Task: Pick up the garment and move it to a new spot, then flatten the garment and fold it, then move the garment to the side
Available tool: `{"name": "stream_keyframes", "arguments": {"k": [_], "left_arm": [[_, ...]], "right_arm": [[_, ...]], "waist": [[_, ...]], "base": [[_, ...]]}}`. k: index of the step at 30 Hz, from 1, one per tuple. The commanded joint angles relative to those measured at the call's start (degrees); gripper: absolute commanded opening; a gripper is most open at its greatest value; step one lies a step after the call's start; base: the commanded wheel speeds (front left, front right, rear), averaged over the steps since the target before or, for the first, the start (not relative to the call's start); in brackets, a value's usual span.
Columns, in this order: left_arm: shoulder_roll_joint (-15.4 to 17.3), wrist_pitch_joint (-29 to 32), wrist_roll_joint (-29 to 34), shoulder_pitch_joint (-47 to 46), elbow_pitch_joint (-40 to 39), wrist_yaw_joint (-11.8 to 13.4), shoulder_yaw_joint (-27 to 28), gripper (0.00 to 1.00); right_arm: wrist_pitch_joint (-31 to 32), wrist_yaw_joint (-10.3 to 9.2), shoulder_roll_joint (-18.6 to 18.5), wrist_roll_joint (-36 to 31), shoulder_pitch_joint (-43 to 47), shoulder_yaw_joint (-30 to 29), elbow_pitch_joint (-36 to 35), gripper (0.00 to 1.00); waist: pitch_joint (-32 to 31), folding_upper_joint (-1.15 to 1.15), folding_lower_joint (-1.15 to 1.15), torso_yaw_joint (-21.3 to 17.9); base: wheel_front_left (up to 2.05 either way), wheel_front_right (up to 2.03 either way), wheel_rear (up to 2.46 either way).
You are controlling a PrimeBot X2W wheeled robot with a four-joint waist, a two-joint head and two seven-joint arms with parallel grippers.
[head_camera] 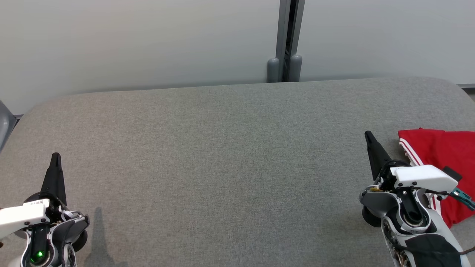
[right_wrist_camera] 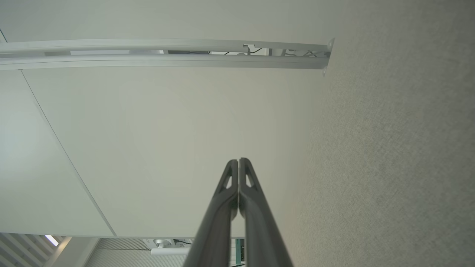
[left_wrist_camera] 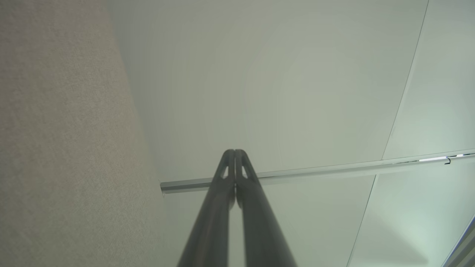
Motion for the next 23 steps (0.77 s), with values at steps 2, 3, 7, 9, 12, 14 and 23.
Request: {"name": "stream_keyframes", "arguments": {"k": [2,3,7,9,12,14,23], "left_arm": [[0.1,0.3,0.1,-1.0,-0.1,-0.3,0.2,0.0],[0.1,0.3,0.1,-1.0,-0.1,-0.3,0.2,0.0],[0.1,0.3,0.1,-1.0,-0.1,-0.3,0.2,0.0],[0.1,0.3,0.1,-1.0,-0.1,-0.3,0.2,0.0],[0.1,0.3,0.1,-1.0,-0.1,-0.3,0.2,0.0],[0.1,0.3,0.1,-1.0,-0.1,-0.3,0.2,0.0],[0.1,0.3,0.1,-1.0,-0.1,-0.3,0.2,0.0]], "right_arm": [[0.1,0.02,-0.5,0.3,-0.2,-0.1,0.1,0.0],[0.1,0.02,-0.5,0.3,-0.2,-0.1,0.1,0.0],[0.1,0.02,-0.5,0.3,-0.2,-0.1,0.1,0.0],[0.1,0.02,-0.5,0.3,-0.2,-0.1,0.1,0.0],[0.1,0.02,-0.5,0.3,-0.2,-0.1,0.1,0.0],[0.1,0.02,-0.5,0.3,-0.2,-0.1,0.1,0.0],[0.1,0.02,-0.5,0.3,-0.2,-0.1,0.1,0.0]], "waist": [[0.0,0.0,0.0,0.0],[0.0,0.0,0.0,0.0],[0.0,0.0,0.0,0.0],[0.0,0.0,0.0,0.0],[0.0,0.0,0.0,0.0],[0.0,0.0,0.0,0.0],[0.0,0.0,0.0,0.0]], "base": [[0.0,0.0,0.0],[0.0,0.0,0.0],[0.0,0.0,0.0],[0.0,0.0,0.0],[0.0,0.0,0.0],[0.0,0.0,0.0],[0.0,0.0,0.0]]}}
